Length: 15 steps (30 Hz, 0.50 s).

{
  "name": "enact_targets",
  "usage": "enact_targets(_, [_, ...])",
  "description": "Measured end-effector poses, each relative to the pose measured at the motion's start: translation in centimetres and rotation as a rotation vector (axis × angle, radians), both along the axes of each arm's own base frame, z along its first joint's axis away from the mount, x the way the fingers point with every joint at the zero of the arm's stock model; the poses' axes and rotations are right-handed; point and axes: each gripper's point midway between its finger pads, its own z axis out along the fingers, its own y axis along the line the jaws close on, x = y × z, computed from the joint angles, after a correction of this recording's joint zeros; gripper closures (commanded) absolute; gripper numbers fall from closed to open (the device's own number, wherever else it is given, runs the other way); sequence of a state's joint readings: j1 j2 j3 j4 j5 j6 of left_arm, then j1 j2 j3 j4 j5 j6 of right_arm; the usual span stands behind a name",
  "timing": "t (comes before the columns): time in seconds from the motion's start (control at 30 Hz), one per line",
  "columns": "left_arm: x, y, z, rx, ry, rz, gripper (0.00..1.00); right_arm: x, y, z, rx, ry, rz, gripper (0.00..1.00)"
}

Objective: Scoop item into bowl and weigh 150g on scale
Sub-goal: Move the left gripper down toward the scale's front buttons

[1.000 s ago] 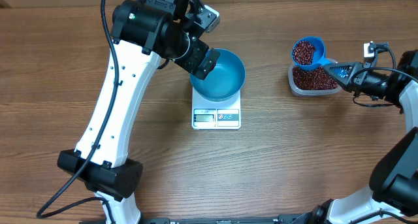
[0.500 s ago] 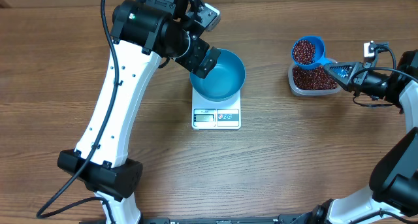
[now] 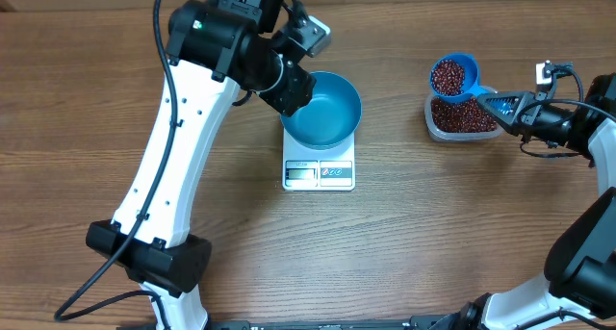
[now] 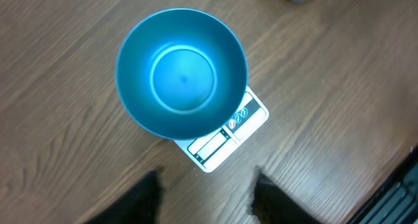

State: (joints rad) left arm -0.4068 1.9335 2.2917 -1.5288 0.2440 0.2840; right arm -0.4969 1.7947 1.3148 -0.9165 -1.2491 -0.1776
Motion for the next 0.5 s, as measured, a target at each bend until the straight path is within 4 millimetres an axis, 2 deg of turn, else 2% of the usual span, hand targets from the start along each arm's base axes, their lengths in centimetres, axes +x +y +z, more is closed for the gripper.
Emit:
enact_targets(0.1, [-0.9, -0.8, -0.1, 0.004, 0.011, -0.041, 0.88, 0.0, 0.0, -0.1, -0.003, 0.003, -0.001, 0.96])
enact_targets(0.17, [-1.3, -1.4, -0.2, 0.01, 0.011, -0.07, 0.96, 0.0, -0.1, -0.2, -0.009, 0.006, -0.003, 0.96])
enact_targets(0.5, [-3.0, -3.4, -0.4, 0.022, 0.023, -0.144, 0.96, 0.0, -0.1, -0.4, -0.02, 0.016, -0.006, 0.96])
